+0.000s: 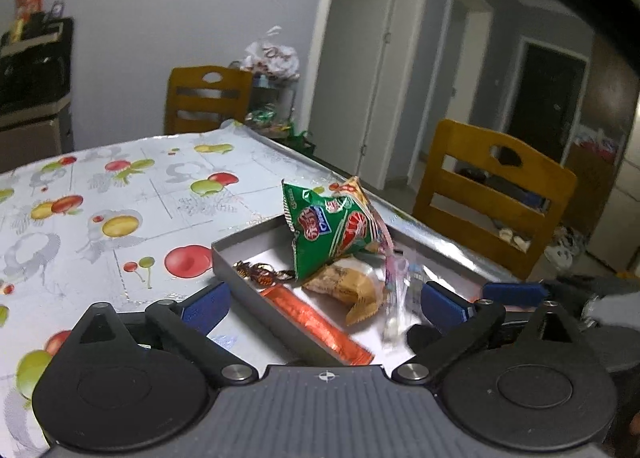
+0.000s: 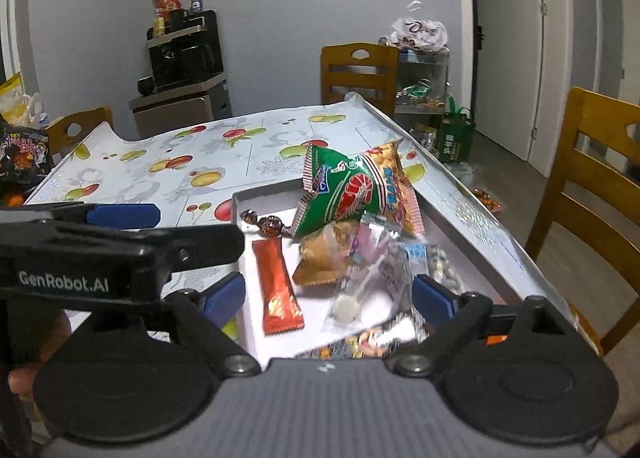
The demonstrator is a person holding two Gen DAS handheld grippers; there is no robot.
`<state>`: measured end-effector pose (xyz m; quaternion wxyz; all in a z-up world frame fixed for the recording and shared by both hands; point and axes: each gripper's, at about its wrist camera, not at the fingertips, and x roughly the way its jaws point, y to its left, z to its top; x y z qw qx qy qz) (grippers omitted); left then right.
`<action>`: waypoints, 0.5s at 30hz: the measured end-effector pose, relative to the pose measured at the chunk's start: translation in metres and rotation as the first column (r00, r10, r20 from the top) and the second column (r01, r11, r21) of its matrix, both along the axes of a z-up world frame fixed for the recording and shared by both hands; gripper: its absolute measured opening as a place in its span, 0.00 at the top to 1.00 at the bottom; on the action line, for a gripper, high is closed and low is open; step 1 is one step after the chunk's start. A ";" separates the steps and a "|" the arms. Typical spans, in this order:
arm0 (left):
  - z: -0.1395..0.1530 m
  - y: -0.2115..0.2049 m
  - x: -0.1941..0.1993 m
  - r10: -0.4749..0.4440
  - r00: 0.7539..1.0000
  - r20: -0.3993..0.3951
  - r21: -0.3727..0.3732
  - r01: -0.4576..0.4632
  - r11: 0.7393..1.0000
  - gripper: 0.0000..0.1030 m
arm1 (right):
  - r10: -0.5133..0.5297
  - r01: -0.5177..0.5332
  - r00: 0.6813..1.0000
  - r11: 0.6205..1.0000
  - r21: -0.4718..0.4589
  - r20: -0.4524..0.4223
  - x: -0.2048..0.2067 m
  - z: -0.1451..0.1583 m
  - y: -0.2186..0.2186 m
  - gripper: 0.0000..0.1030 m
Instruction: Organize snacks
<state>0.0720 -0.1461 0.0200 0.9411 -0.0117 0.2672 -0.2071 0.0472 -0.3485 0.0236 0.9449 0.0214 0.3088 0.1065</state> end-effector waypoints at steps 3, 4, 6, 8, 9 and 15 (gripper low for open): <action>-0.004 0.011 -0.009 -0.031 0.999 0.022 0.023 0.030 0.999 0.00 | -0.032 0.032 0.999 0.999 -0.024 -0.003 -0.021 0.003 0.004 0.08; -0.005 0.016 -0.012 -0.039 0.999 0.027 0.028 0.038 0.999 0.00 | -0.047 0.047 0.999 0.998 -0.034 -0.002 -0.029 0.003 0.006 0.08; -0.009 0.025 -0.016 -0.057 0.998 0.031 0.025 0.057 0.998 0.00 | -0.115 0.115 0.993 0.992 -0.048 0.004 -0.047 0.003 0.011 0.08; -0.012 0.033 -0.019 -0.076 0.997 0.020 0.018 0.076 0.997 0.00 | -0.183 0.184 0.983 0.982 -0.047 0.022 -0.065 0.002 0.018 0.07; -0.015 0.037 -0.020 -0.086 0.996 0.013 0.022 0.086 0.996 0.00 | -0.204 0.205 0.979 0.978 -0.044 0.026 -0.073 0.001 0.021 0.06; -0.040 0.052 -0.032 -0.095 0.995 0.008 0.065 0.094 0.993 0.00 | -0.283 0.286 0.958 0.956 -0.063 0.053 -0.108 -0.014 0.040 0.05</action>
